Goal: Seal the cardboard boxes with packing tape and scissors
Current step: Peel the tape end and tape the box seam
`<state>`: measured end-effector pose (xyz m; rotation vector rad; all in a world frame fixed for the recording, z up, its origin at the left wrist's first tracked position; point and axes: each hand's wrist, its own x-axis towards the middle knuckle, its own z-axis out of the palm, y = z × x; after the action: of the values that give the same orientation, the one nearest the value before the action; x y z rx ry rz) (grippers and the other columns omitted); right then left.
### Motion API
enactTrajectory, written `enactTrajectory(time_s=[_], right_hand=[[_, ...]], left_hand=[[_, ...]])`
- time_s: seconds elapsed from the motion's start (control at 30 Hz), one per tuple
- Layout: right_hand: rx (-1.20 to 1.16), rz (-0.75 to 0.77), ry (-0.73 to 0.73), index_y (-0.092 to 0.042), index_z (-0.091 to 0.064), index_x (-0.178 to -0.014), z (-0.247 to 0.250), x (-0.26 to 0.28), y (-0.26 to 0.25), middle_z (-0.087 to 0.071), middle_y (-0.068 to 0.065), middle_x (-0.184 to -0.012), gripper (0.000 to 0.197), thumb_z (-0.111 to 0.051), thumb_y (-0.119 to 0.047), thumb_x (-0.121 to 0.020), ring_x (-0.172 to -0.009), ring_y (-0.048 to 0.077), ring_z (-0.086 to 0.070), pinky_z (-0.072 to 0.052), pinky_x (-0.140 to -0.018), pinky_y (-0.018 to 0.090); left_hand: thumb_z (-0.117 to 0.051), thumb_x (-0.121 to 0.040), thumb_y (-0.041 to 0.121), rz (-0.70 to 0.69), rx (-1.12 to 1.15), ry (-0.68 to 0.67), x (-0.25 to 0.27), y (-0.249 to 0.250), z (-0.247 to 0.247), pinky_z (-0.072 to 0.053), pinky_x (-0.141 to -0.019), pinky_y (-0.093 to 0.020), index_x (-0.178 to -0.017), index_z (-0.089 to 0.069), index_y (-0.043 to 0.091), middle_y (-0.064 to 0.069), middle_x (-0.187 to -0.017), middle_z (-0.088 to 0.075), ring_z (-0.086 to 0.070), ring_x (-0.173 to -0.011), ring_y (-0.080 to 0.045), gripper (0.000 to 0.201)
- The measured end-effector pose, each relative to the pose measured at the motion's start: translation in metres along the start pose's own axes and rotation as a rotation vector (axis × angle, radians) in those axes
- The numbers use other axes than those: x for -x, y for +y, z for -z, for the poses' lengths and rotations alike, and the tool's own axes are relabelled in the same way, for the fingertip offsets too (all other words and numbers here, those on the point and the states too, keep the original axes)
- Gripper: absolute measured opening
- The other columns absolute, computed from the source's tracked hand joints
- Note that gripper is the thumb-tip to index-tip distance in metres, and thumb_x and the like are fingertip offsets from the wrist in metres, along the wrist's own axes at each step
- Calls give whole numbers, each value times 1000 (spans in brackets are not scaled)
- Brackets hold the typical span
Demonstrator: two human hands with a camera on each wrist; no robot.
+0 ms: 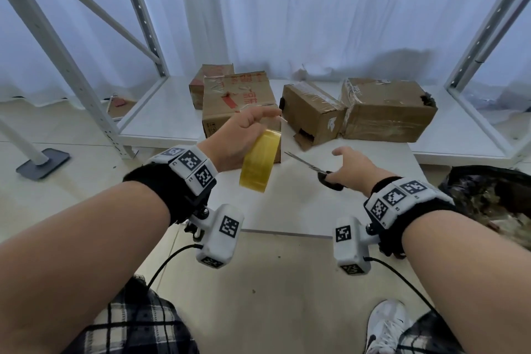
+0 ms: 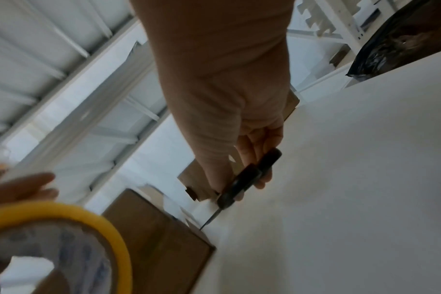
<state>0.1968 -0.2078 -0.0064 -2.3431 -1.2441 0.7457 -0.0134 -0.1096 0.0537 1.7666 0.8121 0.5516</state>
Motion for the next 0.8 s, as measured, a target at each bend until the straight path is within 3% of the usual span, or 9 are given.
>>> enactTrajectory(time_s=[0.1,0.17,0.23,0.3,0.43,0.57,0.7,0.8], right_hand=[[-225,-9,-36,-14,-49,-128,21,4,-8,-61,13,-102,46,-65,-7,-85,-74,19,-54,-39,-58,25],[-422,8,-120,-8,-55,-123,31,11,-14,-65,17,-100,40,-63,2,-85,-77,22,-59,-44,-53,21],[-518,60,-189,-9,-60,-112,37,21,-21,-65,13,-94,28,-67,-2,-86,-73,17,-61,-41,-45,14],[-502,96,-216,-15,-62,-102,37,27,-24,-63,6,-89,19,-71,-15,-85,-70,12,-57,-37,-47,15],[-420,80,-265,-19,-62,-100,35,30,-24,-58,-4,-80,31,-75,-27,-73,-64,8,-48,-24,-54,22],[-387,83,-316,-17,-62,-105,36,31,-25,-57,1,-87,20,-68,-20,-86,-61,7,-48,-24,-52,21],[-377,113,-338,-18,-65,-101,38,28,-28,-59,-1,-83,34,-81,-28,-73,-60,6,-50,-24,-52,20],[-376,127,-347,-17,-66,-102,38,28,-29,-60,-2,-78,28,-77,-27,-78,-57,5,-50,-26,-53,20]], left_hand=[[-38,-101,8,-46,-15,51,-1,6,4,-49,-57,-19,-126,-56,23,10,-92,-57,-52,-76,-16,34],[-41,-101,11,-78,-48,93,-1,11,7,-50,-62,-16,-127,-57,22,17,-99,-56,-56,-78,-7,32],[-42,-101,11,-91,-67,110,-1,12,9,-50,-63,-13,-126,-57,19,17,-103,-55,-56,-79,-1,31],[-41,-101,10,-84,-103,110,-1,11,11,-49,-65,-16,-126,-56,19,18,-103,-54,-54,-79,-3,31],[-40,-101,8,-24,-137,109,0,5,16,-47,-75,-34,-128,-55,18,10,-108,-56,-52,-88,-23,33],[-39,-99,3,-22,-170,86,2,4,20,-51,-86,-46,-133,-54,15,-1,-129,-52,-54,-94,-24,39],[-37,-97,-1,-31,-187,67,4,6,22,-51,-92,-42,-132,-54,14,1,-128,-48,-56,-88,-10,42],[-37,-97,-1,-25,-187,39,6,6,22,-49,-92,-49,-131,-54,15,-1,-128,-49,-55,-93,-21,41]])
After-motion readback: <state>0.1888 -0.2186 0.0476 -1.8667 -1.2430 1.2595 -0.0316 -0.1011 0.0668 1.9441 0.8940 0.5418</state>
